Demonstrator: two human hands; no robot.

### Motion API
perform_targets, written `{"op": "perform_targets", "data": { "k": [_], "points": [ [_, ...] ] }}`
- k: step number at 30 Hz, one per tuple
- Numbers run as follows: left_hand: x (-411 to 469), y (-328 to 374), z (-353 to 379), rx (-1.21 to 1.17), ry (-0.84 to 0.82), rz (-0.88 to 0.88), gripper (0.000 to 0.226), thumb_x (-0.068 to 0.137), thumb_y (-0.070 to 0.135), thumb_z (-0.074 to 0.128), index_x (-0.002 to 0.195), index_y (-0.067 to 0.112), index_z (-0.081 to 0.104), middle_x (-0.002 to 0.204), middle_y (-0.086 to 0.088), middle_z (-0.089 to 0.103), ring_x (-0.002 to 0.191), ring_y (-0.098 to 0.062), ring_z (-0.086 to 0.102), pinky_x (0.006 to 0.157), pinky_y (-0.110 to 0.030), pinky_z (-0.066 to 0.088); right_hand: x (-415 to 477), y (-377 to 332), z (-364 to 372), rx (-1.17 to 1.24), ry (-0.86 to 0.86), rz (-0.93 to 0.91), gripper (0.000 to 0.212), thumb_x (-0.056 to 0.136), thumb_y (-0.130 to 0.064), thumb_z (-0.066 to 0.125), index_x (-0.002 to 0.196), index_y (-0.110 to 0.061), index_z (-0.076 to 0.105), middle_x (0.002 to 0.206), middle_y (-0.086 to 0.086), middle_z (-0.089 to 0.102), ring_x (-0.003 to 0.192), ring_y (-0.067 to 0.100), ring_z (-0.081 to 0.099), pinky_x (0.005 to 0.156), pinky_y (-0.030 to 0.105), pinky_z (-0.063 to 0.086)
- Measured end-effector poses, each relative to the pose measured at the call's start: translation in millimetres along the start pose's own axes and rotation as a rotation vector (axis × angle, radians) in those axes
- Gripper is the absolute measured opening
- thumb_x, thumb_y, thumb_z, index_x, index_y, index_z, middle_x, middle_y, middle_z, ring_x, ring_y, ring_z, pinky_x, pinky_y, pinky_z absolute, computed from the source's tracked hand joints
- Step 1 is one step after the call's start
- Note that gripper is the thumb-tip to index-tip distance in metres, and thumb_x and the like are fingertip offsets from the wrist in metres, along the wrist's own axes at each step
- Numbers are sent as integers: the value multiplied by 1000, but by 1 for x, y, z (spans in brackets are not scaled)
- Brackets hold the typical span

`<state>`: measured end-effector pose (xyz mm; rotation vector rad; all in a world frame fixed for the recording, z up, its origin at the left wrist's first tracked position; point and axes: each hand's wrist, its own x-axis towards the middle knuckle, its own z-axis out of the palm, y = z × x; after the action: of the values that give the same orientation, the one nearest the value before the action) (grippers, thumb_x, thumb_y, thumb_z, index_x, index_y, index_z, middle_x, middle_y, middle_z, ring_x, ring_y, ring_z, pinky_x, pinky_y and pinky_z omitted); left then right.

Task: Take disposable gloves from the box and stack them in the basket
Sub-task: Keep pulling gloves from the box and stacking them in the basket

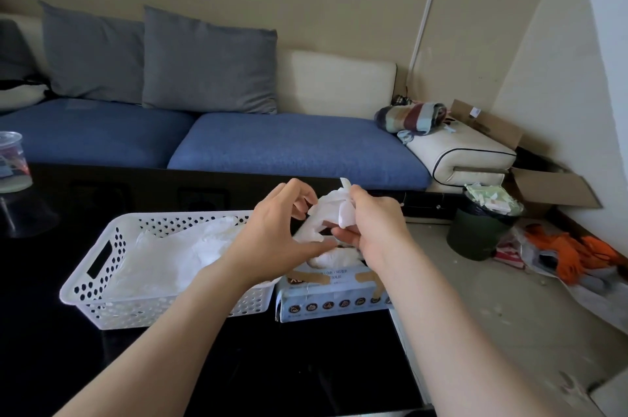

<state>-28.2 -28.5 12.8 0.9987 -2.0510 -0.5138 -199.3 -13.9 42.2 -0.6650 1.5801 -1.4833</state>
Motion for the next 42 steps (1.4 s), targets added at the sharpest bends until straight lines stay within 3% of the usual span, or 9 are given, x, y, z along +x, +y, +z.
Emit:
{"op": "perform_targets", "data": {
  "k": [4, 9, 14, 20, 24, 26, 30, 36, 42],
  "points": [
    [7, -1, -2, -25, 90, -47, 20, 95, 9, 71, 106, 25, 75, 94, 16, 73, 88, 1, 68, 76, -20, 58, -5, -3, -3, 237, -57, 166, 31, 108, -22, 62, 133, -5, 60, 115, 20, 75, 61, 26, 79, 45, 27, 56],
    [6, 1, -11, -238, 110, -131, 26, 103, 18, 53, 98, 21, 78, 90, 8, 76, 86, -11, 71, 74, -32, 58, -14, -9, -8, 373, -165, 247, 33, 109, -24, 51, 128, 0, 61, 91, 24, 79, 69, 30, 80, 49, 30, 60],
    [7, 0, -9, -325, 107, -207, 42, 92, 27, 52, 75, -12, 48, 72, -29, 47, 63, -21, 43, 58, -38, 40, -17, -14, -3, 15, -104, -219, 21, 99, -24, 57, 108, -10, 69, 78, 0, 70, 72, 23, 73, 68, 40, 66],
    [6, 4, -14, -420, 72, -203, 44, 88, 29, 48, 82, -14, 58, 80, -34, 57, 64, -28, 56, 56, -40, 52, -19, 0, 3, -570, -395, -648, 44, 87, -6, 69, 121, -34, 75, 119, -26, 52, 109, -17, 48, 85, 7, 41],
    [7, -3, -18, -448, 66, -249, 53, 88, 38, 48, 85, -12, 62, 77, -27, 61, 68, -34, 57, 60, -44, 49, -11, 5, 7, -517, -324, -588, 9, 88, -26, 70, 93, -29, 77, 115, -15, 68, 118, -2, 56, 96, 29, 47],
    [6, -4, -19, -398, 59, -230, 50, 88, 42, 53, 80, -7, 60, 71, -9, 58, 69, -24, 54, 63, -42, 44, -8, 6, 7, -542, -259, -606, 15, 80, -41, 69, 87, -30, 76, 102, -15, 74, 121, 10, 60, 102, 44, 52],
    [3, 5, -23, -299, 128, -103, 19, 100, 41, 68, 96, 26, 78, 89, 8, 76, 85, -12, 71, 72, -38, 57, -11, 7, 6, -534, -265, -654, 14, 80, -46, 72, 82, -32, 74, 85, -13, 76, 108, 18, 67, 94, 43, 56],
    [3, 8, -28, -261, 299, -132, 52, 102, 47, 63, 58, 21, 53, 57, 13, 47, 55, -9, 38, 58, -35, 34, -22, -1, 2, -522, -357, -656, 5, 86, -20, 76, 88, -24, 75, 75, -7, 77, 69, 9, 69, 63, 24, 50],
    [-5, 6, -49, -259, 365, -140, 64, 105, 50, 56, 72, -3, 44, 62, -5, 37, 60, -17, 30, 58, -37, 26, -31, -6, 6, -421, -479, -420, 16, 89, -14, 80, 83, -1, 74, 63, 4, 66, 50, 11, 57, 51, 24, 42]
  ]
}}
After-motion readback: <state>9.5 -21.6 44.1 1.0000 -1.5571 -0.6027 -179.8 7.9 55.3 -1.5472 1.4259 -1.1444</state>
